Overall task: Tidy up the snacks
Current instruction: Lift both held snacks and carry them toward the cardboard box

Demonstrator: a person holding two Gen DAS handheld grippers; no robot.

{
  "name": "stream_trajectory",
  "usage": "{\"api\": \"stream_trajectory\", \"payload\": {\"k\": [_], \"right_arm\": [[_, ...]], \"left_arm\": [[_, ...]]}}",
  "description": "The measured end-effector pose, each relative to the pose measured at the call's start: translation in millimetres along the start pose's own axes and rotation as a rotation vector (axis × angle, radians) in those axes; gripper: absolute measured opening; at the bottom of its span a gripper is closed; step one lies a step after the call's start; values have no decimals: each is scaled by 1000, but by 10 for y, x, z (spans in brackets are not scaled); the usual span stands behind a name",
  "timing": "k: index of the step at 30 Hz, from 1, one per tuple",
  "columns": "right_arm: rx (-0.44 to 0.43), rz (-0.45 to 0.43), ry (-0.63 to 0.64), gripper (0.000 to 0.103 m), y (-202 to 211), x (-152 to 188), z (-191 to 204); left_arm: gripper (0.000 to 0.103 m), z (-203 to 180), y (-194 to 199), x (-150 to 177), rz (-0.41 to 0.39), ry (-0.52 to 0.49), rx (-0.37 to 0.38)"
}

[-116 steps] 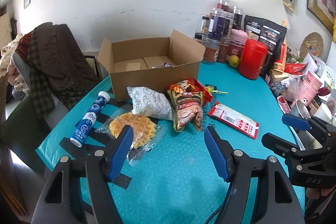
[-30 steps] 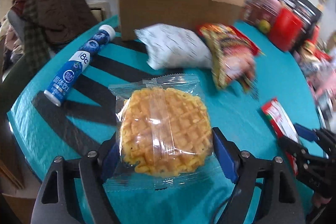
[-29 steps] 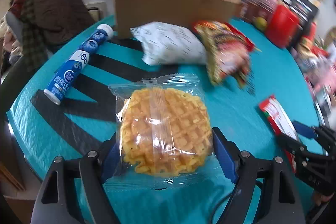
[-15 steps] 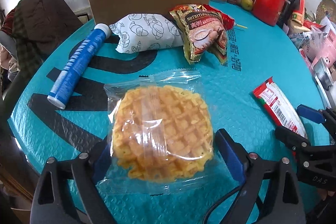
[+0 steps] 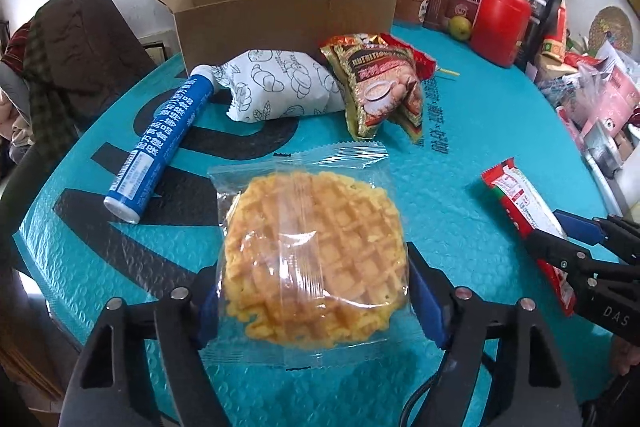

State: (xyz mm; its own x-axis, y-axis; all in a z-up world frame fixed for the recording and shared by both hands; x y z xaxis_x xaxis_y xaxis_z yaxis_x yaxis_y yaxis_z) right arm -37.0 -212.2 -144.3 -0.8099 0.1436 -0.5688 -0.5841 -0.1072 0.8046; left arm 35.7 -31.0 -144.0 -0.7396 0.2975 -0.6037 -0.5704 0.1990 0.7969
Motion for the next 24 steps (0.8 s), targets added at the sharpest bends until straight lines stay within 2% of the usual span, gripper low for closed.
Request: {"api": "stream_trajectory", "payload": {"k": [12,19,24], "right_arm": [[-60,-102,4,46,373,-61,133],[-78,-195,48,46,708,-250,245],[-110,-259,78,46,898,-453,299]], "left_arm": [[77,5,435,-45,-101,6,44],[77,-9,723,-250,-186,10,69],[77,-8,913,-459,-256,14,60]]}}
Point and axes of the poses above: each gripper's, at about its wrist camera, not at the fingertips, and y roughly against the way its jaws point, z to its left, x to its underside, the point moved 2 cm from there along -y, roughly the way its jaws point, and after that the axes turned 7 degrees about -x, right-handed, at the moved point
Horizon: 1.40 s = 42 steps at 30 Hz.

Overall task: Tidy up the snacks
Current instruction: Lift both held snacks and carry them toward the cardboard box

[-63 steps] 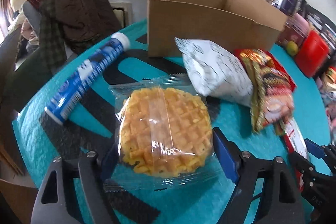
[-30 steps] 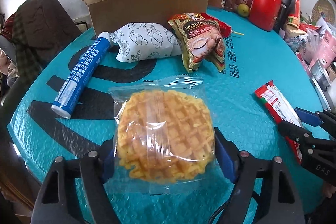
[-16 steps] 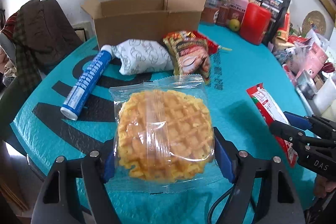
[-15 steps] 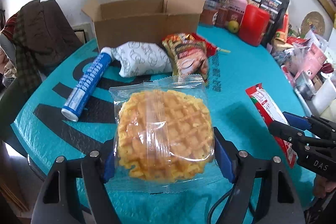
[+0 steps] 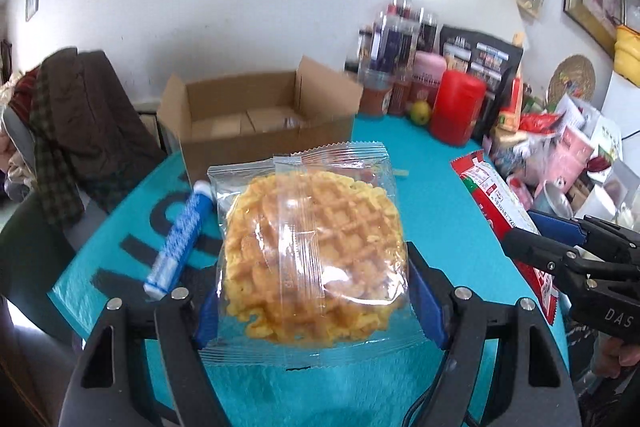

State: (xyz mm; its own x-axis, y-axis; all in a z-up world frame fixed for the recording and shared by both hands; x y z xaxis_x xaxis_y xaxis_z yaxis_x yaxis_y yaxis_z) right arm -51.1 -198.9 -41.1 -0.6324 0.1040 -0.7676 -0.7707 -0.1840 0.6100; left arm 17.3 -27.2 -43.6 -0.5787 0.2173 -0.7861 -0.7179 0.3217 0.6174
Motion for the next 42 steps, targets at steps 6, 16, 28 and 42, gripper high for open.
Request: {"api": "stream_trajectory", "payload": {"k": [6,16,28,42], "right_arm": [[-22,-52,52,46,57,-315,64],[-59,-128,126,46,16,-961,90],[-86,-165,153,46,-434,-1611,0],[-103,-110,163,46,-1392,-2128,-96]], "left_arm": [[77,29,112,-321,-87,17,-16],[77,110,69,-861,-169,34,-23],[77,362,-350,-1421,-208,55,-61],[77,774,-1277,-1815,-107,76,-80]]}}
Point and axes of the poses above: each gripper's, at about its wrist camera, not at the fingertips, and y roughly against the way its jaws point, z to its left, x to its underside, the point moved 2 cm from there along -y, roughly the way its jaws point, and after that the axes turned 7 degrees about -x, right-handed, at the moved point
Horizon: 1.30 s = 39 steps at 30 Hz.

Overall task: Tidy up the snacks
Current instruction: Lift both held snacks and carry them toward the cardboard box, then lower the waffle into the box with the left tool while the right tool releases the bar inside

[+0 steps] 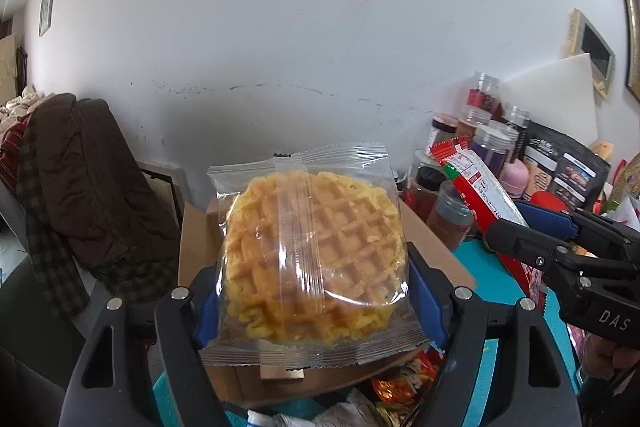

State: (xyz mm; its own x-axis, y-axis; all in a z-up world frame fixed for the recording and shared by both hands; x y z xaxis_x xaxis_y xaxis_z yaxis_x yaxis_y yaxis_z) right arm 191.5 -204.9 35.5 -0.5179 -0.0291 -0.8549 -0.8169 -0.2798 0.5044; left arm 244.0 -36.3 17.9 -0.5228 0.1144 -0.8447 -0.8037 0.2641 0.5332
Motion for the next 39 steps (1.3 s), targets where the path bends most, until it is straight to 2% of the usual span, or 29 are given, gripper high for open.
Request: {"api": "stream_trajectory", "payload": {"k": [12,22,30,39], "right_arm": [[0,90,2,46,-725,-90,-154],[-24,169,1,46,-1062,-218,-272],[-3,279,39,46,-1440,-78,-241],[-10,366,6,46,-1743,46,-312]], "left_arm": [[77,138,-785,-65,98,-3,-55],[77,159,-1159,-96,167,-16,-91],[77,167,-1432,11,254,-52,-129],[77,138,-1707,150,383,-92,-150]]}}
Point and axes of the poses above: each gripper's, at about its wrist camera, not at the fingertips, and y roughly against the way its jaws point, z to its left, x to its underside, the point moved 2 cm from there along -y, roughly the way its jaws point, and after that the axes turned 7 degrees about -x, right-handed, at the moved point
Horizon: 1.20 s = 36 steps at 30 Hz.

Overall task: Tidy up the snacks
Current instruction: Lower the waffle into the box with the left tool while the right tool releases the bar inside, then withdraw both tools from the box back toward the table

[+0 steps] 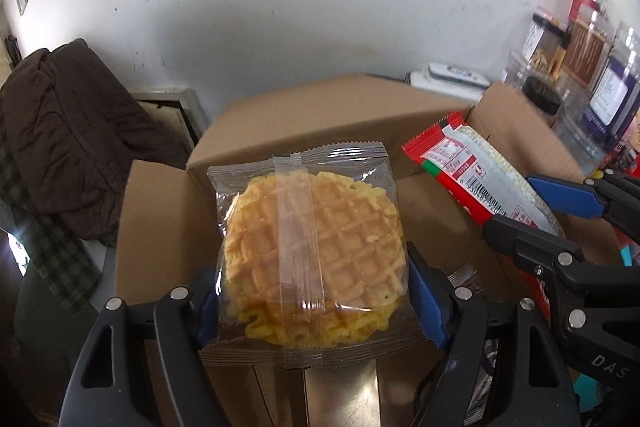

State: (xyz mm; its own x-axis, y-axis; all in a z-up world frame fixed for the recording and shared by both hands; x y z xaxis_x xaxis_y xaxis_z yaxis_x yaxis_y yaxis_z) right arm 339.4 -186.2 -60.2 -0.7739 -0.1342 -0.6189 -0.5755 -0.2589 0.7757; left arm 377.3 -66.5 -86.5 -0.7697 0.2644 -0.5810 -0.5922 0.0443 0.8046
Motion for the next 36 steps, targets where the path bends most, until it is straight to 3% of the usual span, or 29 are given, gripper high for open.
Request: {"api": "stream_trajectory", "payload": {"k": [8,17,20,36], "right_arm": [[39,44,9,49,-113,-50,-22],[69,63,-4,52,-125,-46,-23],[87,64,1,58,-86,-34,-25],[96,-42,-4,58,555,-130,55]], "left_arm": [[78,-98,-205,25,102,-38,-29],[78,-175,-237,-10,121,-49,-76],[78,-167,-196,-5,120,-37,-77],[78,-67,667,-154,-55,5,-110]]}}
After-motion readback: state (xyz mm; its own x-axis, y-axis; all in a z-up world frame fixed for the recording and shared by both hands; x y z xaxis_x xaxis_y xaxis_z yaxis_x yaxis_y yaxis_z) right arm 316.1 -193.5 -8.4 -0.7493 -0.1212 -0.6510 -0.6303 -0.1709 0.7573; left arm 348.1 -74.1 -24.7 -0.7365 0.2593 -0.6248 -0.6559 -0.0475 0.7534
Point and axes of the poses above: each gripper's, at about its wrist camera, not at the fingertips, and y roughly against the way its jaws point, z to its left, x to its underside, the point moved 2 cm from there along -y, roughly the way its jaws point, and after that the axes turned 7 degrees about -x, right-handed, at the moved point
